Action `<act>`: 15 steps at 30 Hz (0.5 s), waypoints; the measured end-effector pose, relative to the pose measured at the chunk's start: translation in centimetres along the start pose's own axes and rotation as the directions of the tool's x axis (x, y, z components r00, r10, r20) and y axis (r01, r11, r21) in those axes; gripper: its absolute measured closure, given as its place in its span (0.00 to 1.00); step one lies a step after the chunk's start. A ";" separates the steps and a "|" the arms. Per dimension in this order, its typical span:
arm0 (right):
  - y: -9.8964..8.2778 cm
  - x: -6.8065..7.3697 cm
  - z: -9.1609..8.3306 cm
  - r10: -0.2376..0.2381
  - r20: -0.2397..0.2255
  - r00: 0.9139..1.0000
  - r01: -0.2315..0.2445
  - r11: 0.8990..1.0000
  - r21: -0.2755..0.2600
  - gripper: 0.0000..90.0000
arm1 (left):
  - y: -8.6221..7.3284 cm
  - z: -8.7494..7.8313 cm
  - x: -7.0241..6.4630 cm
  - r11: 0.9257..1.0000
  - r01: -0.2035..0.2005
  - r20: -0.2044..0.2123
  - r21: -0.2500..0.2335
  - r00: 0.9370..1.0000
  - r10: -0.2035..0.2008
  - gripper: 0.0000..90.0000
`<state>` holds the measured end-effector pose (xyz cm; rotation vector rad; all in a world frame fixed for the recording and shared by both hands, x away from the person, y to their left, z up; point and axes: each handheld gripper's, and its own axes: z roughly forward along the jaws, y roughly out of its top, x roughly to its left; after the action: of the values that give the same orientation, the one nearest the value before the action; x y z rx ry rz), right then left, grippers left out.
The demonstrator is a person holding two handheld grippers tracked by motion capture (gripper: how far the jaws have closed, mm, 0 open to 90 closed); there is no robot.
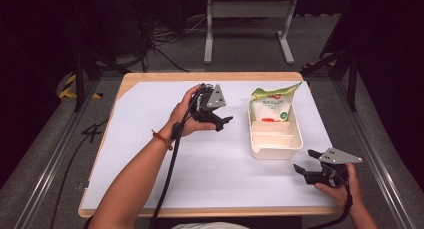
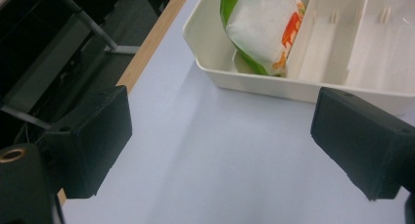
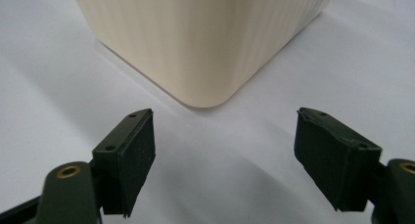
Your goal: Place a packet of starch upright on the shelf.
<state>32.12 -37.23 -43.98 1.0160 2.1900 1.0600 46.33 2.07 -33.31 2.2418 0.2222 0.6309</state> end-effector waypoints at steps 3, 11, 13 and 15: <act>0.0 0.0 0.0 -0.001 0.001 1.000 0.001 1.000 0.000 0.25 | -0.9 -0.6 -0.4 1.000 -0.001 -0.010 0.017 1.000 0.001 0.10; 0.0 0.1 0.0 -0.012 -0.008 1.000 0.012 1.000 -0.003 0.24 | -3.1 -2.2 -0.9 0.999 0.019 -0.006 0.027 1.000 -0.019 0.10; 0.1 0.1 0.1 -0.015 -0.004 1.000 0.015 1.000 0.001 0.24 | -3.8 -2.7 -1.0 0.999 0.026 -0.011 0.034 1.000 -0.026 0.10; 0.1 0.1 0.1 -0.017 -0.007 1.000 0.017 1.000 0.002 0.23 | -4.3 -3.1 -1.1 0.999 0.032 -0.012 0.034 0.999 -0.032 0.10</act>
<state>32.15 -37.04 -43.99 0.9939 2.2021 1.0550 43.97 6.62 -35.09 2.2633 0.2761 0.6268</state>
